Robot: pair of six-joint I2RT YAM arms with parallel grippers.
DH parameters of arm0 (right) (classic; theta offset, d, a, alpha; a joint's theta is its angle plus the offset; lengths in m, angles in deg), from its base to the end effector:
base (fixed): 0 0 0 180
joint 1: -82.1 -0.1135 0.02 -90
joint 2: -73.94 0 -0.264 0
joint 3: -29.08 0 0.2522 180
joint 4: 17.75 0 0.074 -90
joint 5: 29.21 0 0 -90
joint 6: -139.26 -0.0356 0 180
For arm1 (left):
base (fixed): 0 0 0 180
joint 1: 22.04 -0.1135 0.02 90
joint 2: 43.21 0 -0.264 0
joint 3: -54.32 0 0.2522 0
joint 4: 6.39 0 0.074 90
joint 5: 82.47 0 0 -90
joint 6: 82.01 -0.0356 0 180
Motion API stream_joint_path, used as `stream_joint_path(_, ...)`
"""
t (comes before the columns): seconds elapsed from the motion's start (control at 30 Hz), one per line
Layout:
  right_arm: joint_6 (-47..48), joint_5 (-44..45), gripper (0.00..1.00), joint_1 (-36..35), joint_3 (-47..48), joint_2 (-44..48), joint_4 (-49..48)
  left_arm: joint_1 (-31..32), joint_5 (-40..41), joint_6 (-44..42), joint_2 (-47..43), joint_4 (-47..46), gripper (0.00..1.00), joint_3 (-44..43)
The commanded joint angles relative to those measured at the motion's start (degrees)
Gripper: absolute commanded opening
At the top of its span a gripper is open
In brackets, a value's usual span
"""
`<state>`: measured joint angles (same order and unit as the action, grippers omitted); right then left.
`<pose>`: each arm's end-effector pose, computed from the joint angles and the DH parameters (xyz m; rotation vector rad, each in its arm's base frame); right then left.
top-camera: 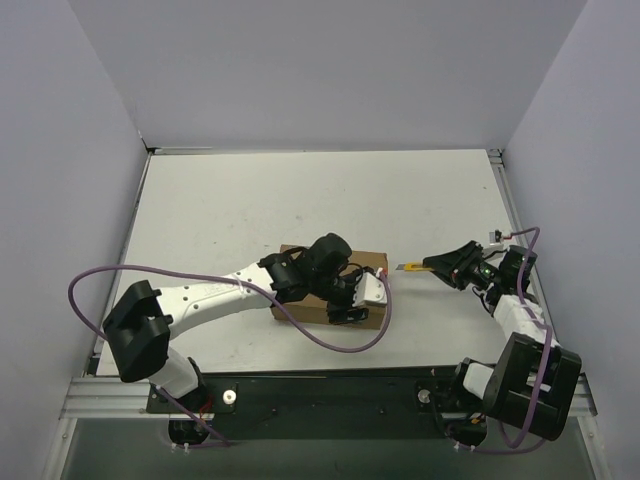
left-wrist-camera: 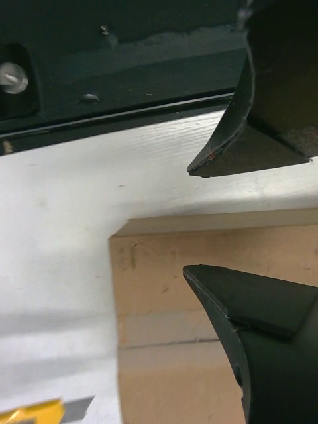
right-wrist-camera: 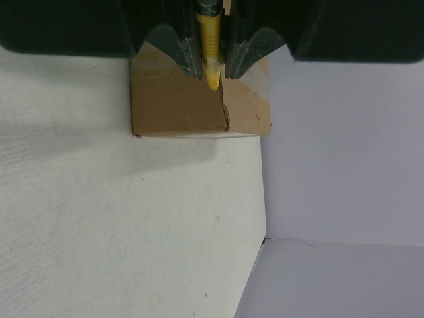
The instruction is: Unpack the express box
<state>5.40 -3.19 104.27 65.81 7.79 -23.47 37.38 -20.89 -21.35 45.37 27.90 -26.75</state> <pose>0.2112 -0.0515 0.1951 0.3691 1.9308 1.3402 0.1594 -0.3031 0.2743 1.8113 1.4751 -0.8371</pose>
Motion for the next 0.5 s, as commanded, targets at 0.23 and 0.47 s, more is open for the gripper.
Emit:
stream_joint_path(0.23,2.4,-6.8,0.0,0.4,3.1,-4.2,-4.5,0.4,7.9,-1.9,1.2,-7.8,0.66,5.3)
stream_joint_path(0.47,-3.1,-7.9,0.0,0.4,1.7,-8.1,-13.7,0.5,8.8,-2.1,1.2,-8.0,0.66,5.7)
